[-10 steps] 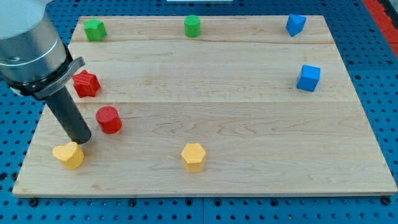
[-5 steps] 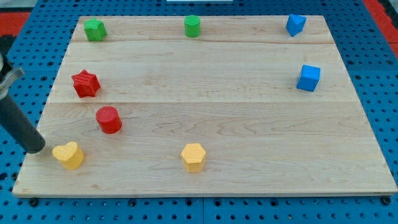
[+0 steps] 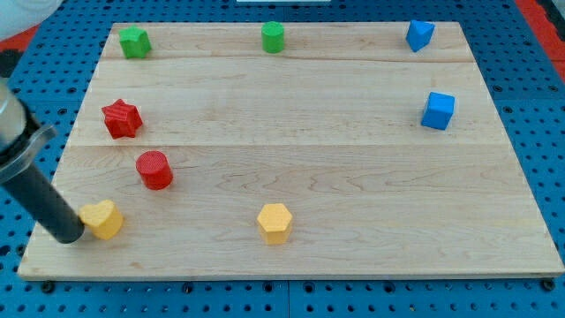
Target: Move the yellow heart towards the center
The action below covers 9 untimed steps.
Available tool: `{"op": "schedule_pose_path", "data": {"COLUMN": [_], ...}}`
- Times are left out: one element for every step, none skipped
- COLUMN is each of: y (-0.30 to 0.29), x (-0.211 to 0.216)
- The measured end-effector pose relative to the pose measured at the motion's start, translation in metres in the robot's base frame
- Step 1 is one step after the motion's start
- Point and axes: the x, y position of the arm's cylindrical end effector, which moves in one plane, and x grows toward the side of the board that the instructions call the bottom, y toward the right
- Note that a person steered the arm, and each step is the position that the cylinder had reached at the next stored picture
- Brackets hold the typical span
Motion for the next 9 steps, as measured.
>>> {"op": "schedule_pose_path", "data": {"y": [0.035,0.038,0.038,0.046,0.062,0.089,0.115,0.125,0.124], "x": [-0.005,-0.005,-0.005,-0.014,-0.020,-0.020,-0.021,-0.034,-0.052]}}
